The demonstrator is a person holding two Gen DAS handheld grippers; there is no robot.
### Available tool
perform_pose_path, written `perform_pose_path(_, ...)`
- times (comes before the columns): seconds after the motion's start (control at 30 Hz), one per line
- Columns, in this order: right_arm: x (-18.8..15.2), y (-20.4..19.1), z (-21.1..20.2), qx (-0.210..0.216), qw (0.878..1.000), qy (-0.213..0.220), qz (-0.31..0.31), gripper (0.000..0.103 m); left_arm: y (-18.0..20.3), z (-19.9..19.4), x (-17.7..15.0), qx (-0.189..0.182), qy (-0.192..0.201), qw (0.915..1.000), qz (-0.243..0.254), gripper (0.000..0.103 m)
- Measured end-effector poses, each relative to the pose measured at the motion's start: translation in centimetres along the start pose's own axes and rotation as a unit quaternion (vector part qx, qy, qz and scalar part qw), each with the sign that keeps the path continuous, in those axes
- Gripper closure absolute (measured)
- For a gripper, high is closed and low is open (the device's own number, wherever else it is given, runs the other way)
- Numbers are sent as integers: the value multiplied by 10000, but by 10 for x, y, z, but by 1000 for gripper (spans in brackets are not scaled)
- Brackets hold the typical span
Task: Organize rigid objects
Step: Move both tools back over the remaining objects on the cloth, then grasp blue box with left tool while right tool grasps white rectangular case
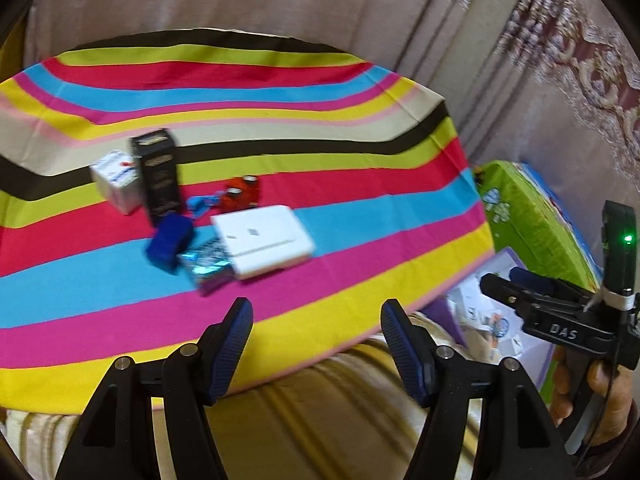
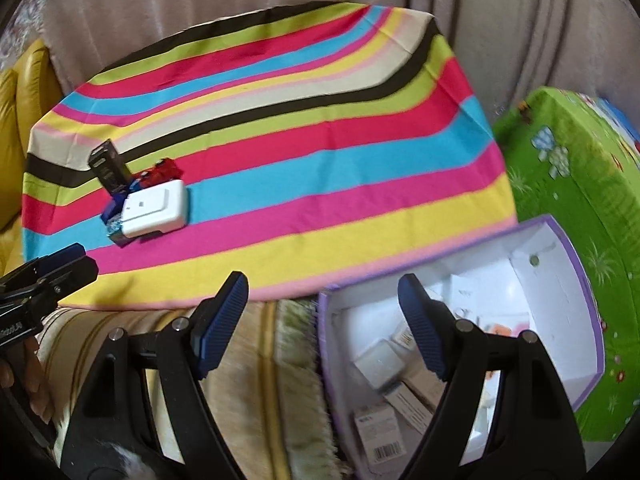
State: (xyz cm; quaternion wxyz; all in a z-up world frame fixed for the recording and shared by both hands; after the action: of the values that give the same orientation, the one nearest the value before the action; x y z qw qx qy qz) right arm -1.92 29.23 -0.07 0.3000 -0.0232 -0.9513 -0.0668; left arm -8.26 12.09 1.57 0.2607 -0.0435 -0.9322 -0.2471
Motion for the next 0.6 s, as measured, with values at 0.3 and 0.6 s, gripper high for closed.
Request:
perform_pose_path(0.3,25,-45,15,361,9986,19,-389,23,-31,-6,21,254,114,9996,-54,46)
perform_pose_path(0.6,49,-81,38,725,9955,31,-616,17,-66,12,46,634,-2,9980,-78,56)
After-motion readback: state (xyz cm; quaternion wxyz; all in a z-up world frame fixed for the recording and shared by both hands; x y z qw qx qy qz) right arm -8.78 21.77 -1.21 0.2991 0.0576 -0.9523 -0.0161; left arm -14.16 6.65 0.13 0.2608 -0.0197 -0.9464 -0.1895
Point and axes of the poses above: each gripper's, at about its wrist camera, not at the fingertips, and z roughly the way its jaws point, y to its right, x to its top, the point moved 2 cm from there along z, roughly the way its jaws point, and after that the axes turned 14 degrees about -z, right-handed, at the moved point
